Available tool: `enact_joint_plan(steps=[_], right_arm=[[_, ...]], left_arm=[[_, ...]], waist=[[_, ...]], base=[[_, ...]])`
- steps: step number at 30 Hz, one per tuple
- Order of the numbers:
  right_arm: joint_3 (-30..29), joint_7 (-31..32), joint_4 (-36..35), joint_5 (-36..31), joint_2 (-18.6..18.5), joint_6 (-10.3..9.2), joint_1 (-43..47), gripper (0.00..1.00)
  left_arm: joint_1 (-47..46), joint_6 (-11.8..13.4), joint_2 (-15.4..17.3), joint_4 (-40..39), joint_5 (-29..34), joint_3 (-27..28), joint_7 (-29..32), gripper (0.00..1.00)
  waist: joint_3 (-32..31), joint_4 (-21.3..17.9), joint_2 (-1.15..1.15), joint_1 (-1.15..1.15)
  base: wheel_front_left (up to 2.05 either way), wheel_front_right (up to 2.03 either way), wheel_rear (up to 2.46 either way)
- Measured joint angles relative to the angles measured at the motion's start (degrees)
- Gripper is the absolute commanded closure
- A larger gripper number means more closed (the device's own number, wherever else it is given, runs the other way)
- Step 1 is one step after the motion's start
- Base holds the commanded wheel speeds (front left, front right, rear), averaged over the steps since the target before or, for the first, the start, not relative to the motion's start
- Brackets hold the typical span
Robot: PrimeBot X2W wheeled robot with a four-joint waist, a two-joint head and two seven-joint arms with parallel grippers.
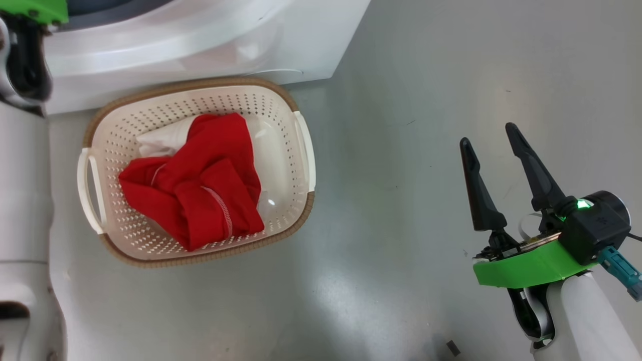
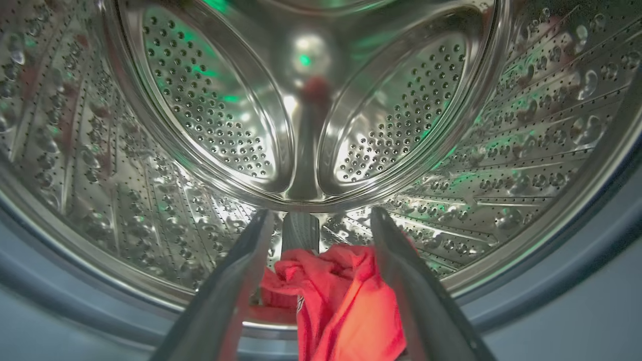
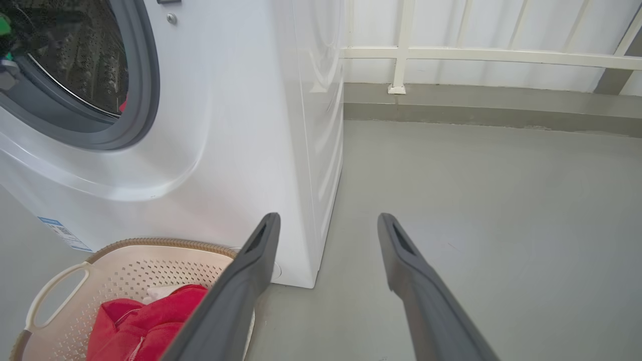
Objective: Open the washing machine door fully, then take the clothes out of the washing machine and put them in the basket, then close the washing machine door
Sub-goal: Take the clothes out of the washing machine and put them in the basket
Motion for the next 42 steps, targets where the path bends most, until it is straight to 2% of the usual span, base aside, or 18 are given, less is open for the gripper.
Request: enact_joint_plan(steps=[9,21,26,30,36,37,39,40,41,42], right_arm=[[0.55,0.0,0.31,0.07,0.0,0.0,0.01,0.0],[1.05,0.0,0.27,1.54,0.0,0.0,0.01,0.0],[1.3,0.0,0.27,1.85,0.01,0.0,0.01,0.0],[1.58,0.0,0.25,2.24,0.01,0.0,0.01,0.0],[2.04,0.0,0.21,2.81,0.01,0.0,0.01,0.0],[2.09,0.0,0.2,2.82,0.01,0.0,0.01,0.0],[2.16,0.0,0.19,2.87,0.01,0.0,0.01,0.0],[2.19,0.0,0.19,2.91,0.01,0.0,0.01,0.0],[2.2,0.0,0.19,3.11,0.01,0.0,0.01,0.0],[2.21,0.0,0.19,3.2,0.01,0.0,0.01,0.0]], left_arm=[[-6.41,-1.79,-0.51,9.46,-2.34,-0.66,4.03,0.0],[-9.47,-3.23,-0.52,17.93,-0.69,-5.92,10.79,0.0],[-10.13,-3.15,0.45,20.28,1.38,-8.44,12.65,0.0],[-10.12,-1.6,1.52,21.57,3.33,-10.43,13.23,0.0],[-10.12,-1.14,1.87,22.51,3.88,-11.35,13.24,0.0],[-10.12,-1.14,1.87,22.62,3.88,-11.45,13.39,0.11],[-10.12,-1.15,1.9,22.88,3.98,-12.05,13.95,0.59],[-10.12,-1.15,1.96,22.94,4.52,-12.66,14.04,0.89],[-10.12,-1.15,1.96,23.04,4.9,-12.98,14.25,1.0],[-10.11,-1.16,1.92,23.14,4.83,-13.0,14.25,1.0]], waist=[[-0.19,-1.17,0.0,0.0],[0.69,-2.27,0.0,0.0],[0.75,-2.91,0.0,0.0],[0.68,-3.46,0.0,0.0],[0.93,-4.19,0.0,0.0],[0.99,-4.27,0.0,0.0],[1.12,-4.39,0.0,0.0],[1.19,-4.44,0.0,0.0],[1.22,-4.47,0.0,0.0],[1.24,-4.49,0.0,0.0]], base=[[0.0,0.0,0.0],[0.0,0.0,0.0],[0.0,0.0,0.0],[0.0,0.0,0.0],[0.0,0.0,0.0],[0.0,0.0,0.0],[0.0,0.0,0.0],[0.0,0.0,0.0],[0.0,0.0,0.0],[0.0,0.0,0.0]])
